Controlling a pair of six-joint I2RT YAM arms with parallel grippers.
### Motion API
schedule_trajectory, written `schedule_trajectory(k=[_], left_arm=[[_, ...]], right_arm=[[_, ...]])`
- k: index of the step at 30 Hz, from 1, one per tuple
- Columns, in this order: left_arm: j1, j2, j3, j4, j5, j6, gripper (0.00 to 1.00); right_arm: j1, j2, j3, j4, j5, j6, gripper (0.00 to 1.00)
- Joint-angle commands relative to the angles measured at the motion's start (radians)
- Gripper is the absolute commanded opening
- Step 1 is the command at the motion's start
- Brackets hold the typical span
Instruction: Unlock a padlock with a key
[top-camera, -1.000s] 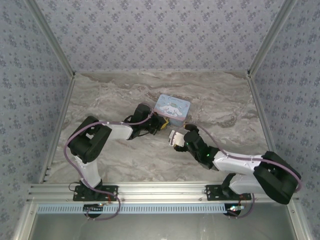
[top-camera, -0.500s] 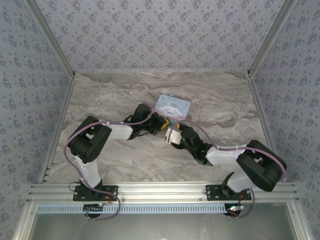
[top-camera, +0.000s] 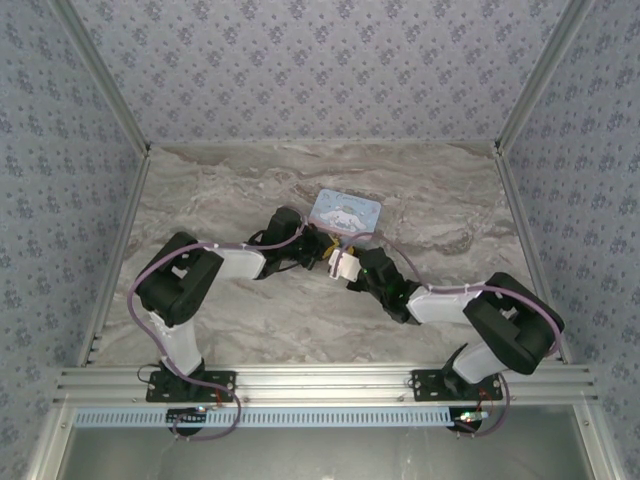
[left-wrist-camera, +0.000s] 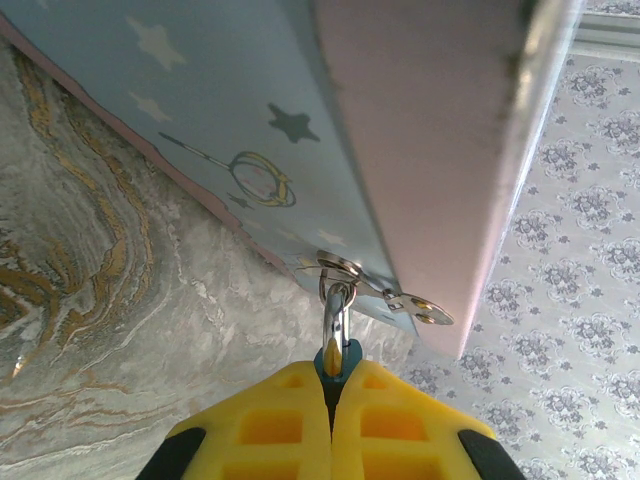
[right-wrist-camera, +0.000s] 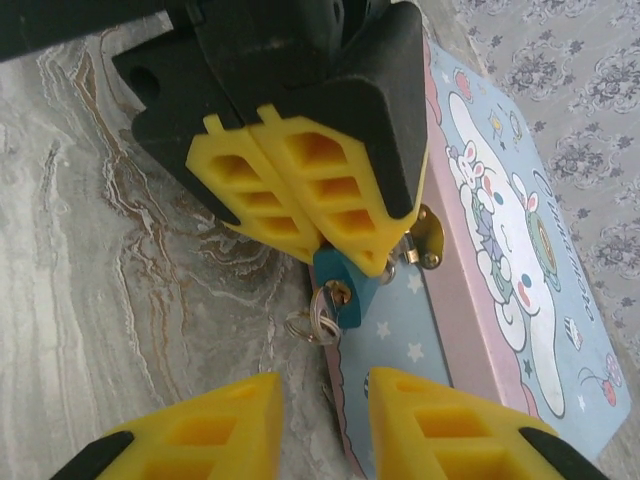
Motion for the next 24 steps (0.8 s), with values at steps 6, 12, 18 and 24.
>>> schedule_trajectory(k=[6, 12, 18, 24], left_arm=[[-0.008, -0.012, 0.033, 0.052, 0.024, -0.011, 0.00], [-0.008, -0.011, 0.029, 0.057, 0.024, -0.017, 0.00], [-0.008, -0.008, 0.030, 0.060, 0.027, -0.019, 0.00], [-0.009, -0.008, 0.028, 0.064, 0.027, -0.023, 0.00]], right_arm=[[0.001, 0.045, 0.055, 0.028, -0.022, 0.019, 0.27], [0.002, 0.062, 0.066, 0.040, -0.014, 0.023, 0.22], [0.004, 0.069, 0.067, 0.055, -0.003, 0.038, 0.19], [0.005, 0.088, 0.074, 0.079, 0.003, 0.057, 0.16]])
